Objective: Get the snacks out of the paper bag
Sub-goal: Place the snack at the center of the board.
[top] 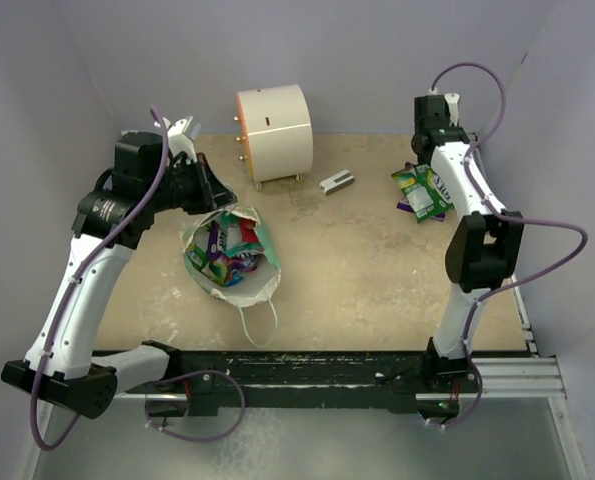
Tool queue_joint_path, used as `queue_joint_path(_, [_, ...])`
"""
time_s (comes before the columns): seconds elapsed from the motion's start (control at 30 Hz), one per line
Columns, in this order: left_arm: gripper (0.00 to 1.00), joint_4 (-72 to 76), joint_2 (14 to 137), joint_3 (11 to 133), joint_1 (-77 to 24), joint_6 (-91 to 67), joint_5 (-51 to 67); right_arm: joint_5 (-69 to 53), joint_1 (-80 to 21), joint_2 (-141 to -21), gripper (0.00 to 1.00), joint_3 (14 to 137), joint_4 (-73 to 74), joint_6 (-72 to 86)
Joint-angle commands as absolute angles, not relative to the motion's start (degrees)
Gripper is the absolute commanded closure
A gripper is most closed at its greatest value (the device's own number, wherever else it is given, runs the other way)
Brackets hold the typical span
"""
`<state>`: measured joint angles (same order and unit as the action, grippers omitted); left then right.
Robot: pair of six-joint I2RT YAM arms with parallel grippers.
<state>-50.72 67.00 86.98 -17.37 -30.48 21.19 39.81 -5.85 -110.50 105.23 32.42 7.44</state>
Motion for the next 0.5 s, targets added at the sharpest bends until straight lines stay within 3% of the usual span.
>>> queue_joint_path(0.0, [1.0, -48.3, 68.4, 90.3, -17.4, -26.5, 21.8, 45.4, -6.1, -112.8, 1.0, 107.6, 28.8, 1.4])
queue_joint_path(0.3, [1.0, -50.5, 69.7, 91.6, -17.4, -24.3, 20.9, 42.5, -6.0, -127.2, 1.0, 117.8, 29.1, 2.7])
queue_joint_path(0.47, [1.0, -51.1, 70.0, 92.0, -17.3, -23.7, 20.3, 35.8, -5.9, -131.5, 0.9, 120.7, 29.8, 6.5])
